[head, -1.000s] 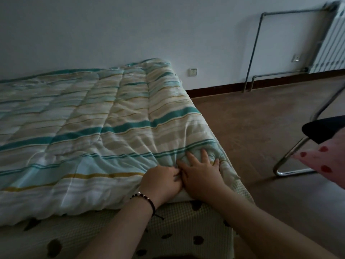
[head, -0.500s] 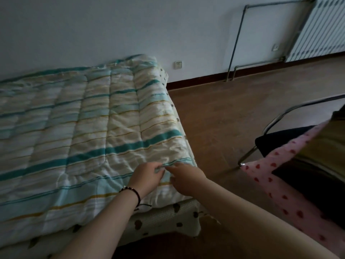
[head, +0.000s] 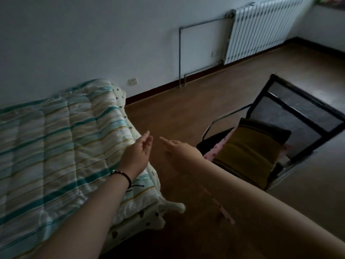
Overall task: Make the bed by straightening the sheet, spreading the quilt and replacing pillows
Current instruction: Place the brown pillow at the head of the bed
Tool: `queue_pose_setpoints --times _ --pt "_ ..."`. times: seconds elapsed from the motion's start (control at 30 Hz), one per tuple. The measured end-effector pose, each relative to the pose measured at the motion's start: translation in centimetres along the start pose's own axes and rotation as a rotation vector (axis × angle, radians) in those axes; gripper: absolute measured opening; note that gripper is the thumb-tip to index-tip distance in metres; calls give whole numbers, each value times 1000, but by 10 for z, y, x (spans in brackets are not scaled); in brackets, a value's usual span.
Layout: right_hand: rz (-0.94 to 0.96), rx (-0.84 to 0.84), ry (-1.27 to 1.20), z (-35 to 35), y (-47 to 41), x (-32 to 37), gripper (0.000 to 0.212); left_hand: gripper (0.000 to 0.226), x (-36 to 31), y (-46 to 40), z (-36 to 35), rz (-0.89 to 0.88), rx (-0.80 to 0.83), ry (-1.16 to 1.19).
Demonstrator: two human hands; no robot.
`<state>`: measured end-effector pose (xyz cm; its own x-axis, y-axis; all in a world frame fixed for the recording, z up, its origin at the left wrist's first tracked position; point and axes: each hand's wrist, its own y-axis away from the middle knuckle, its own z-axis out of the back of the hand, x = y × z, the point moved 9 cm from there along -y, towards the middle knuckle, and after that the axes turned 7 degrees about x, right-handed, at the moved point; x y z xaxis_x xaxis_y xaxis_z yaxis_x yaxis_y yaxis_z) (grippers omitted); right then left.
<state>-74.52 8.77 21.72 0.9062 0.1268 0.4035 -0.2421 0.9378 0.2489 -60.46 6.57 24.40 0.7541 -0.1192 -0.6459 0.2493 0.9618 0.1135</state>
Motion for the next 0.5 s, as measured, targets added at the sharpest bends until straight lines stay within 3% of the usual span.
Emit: queue_pose_setpoints --times 0.23,0.37,0.5 --pt "-182 5 36 38 52 -99 64 62 -78 -25 -66 -38 189 -13" --pt "-225 36 72 31 66 -142 47 68 -95 -44 -115 -71 351 -47" --pt "-403 -89 -53 50 81 -194 59 62 -120 -81 -153 -106 460 -67"
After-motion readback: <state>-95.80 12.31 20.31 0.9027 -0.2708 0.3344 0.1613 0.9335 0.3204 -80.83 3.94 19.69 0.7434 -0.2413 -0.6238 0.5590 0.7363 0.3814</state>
